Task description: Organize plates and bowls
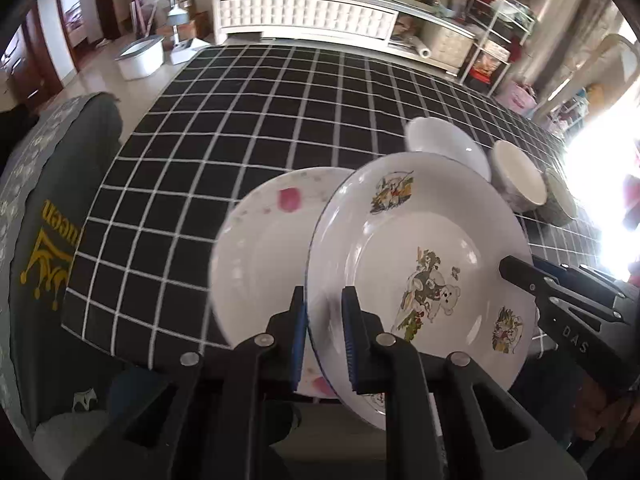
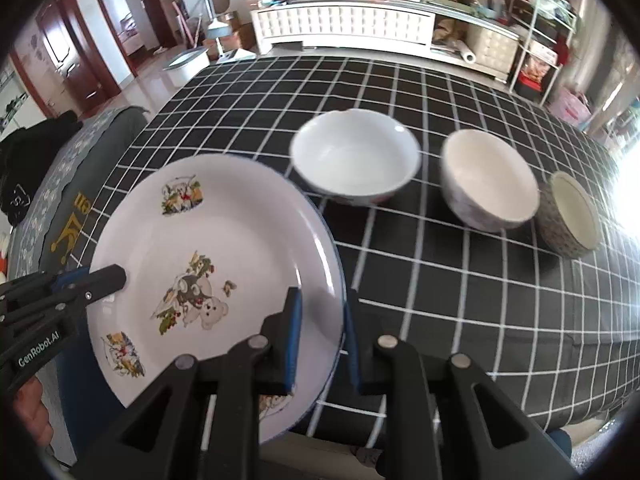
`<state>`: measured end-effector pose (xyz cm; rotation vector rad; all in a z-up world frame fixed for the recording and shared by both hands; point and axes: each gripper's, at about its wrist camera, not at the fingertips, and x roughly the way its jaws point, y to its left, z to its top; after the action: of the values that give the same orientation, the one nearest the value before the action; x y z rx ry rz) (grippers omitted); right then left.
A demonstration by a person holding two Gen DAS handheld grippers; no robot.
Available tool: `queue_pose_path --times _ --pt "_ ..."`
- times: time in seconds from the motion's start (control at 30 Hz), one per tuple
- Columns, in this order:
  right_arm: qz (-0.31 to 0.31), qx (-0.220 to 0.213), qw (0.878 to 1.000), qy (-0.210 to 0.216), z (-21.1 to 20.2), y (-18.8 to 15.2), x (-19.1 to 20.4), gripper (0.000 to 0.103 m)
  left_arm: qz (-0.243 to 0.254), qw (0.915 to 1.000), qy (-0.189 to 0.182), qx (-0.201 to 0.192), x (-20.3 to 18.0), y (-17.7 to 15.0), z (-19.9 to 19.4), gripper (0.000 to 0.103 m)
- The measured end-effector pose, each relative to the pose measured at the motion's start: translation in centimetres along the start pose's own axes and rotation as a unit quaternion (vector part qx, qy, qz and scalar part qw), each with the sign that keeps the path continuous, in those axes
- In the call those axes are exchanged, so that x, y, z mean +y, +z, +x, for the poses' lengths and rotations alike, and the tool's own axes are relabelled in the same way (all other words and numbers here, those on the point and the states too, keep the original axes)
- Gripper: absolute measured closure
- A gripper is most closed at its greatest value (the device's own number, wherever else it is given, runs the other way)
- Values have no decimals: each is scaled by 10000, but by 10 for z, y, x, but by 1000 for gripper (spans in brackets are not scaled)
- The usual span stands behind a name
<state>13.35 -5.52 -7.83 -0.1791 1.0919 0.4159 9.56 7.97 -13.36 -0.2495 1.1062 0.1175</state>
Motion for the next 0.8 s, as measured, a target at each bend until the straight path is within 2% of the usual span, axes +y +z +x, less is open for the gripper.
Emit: queue_pose_path --times 0.37,0.8 --pt "-265 264 9993 -5 22 -3 44 79 -395 9991 69 110 47 -10 13 88" --pt "-386 406 9982 -230 40 5 59 79 -452 9988 64 167 60 -4 28 88"
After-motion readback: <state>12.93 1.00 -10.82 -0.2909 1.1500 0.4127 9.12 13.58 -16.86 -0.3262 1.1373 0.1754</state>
